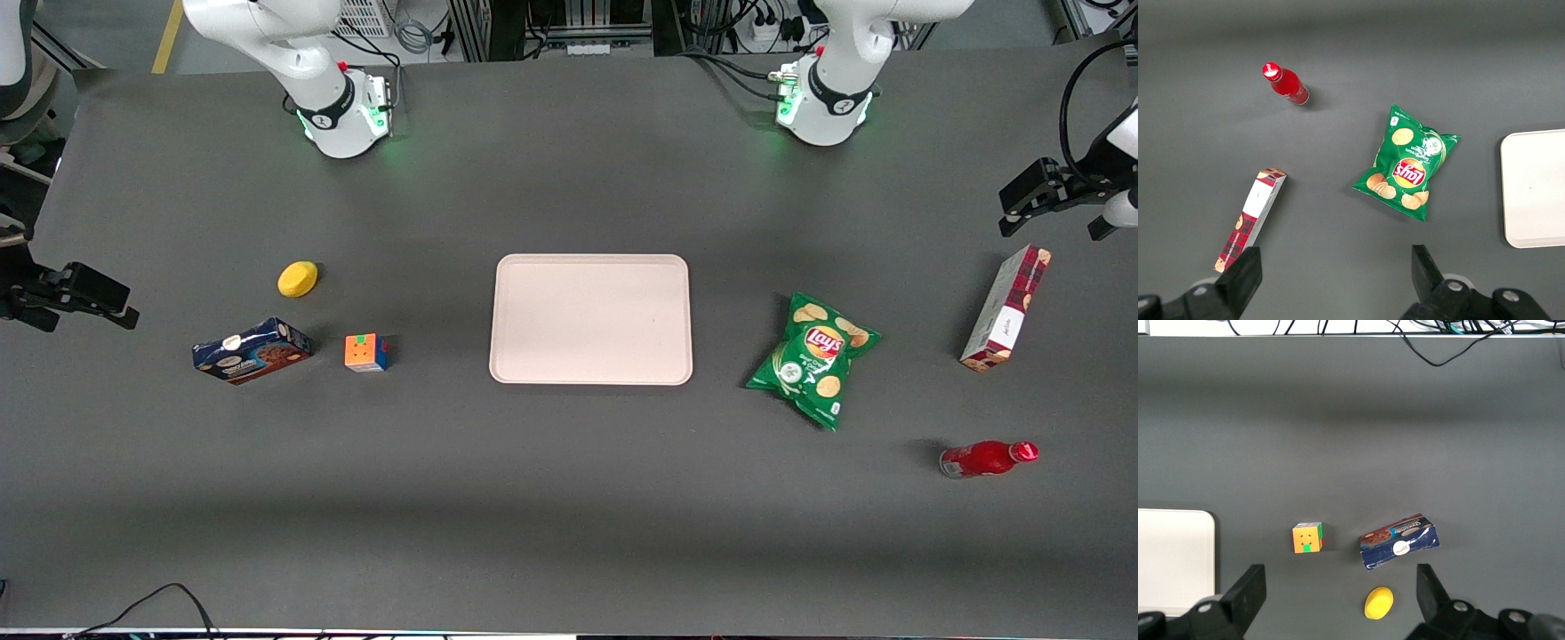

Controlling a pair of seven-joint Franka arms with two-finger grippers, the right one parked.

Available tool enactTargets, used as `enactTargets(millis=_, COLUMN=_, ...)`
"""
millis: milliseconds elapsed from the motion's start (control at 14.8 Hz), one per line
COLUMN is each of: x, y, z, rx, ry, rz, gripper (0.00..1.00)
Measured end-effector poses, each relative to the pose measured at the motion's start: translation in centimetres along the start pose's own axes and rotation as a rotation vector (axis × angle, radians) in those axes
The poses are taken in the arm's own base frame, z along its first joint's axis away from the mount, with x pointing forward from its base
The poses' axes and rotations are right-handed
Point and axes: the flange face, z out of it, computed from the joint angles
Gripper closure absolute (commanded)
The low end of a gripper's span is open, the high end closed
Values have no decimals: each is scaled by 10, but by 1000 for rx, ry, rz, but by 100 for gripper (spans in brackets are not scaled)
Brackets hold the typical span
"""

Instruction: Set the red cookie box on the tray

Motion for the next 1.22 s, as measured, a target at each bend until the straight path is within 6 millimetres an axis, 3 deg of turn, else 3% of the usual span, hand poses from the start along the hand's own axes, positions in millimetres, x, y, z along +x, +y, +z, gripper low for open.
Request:
enactTargets(millis=474, x=0, y=0, z=0, rx=-1, ry=0, rz=-1, gripper=0)
enactTargets(millis=677, x=-2, y=-9, z=8, rx=-1, ry=-38, rz=-19, gripper=0)
enactTargets(millis=880, x=-2, y=-47, z=42, rx=-1, ry=-113, rz=-12, gripper=0)
enactTargets(millis=1218, x=-12, y=-127, z=134, rx=-30, ry=-224, rz=141, gripper=0)
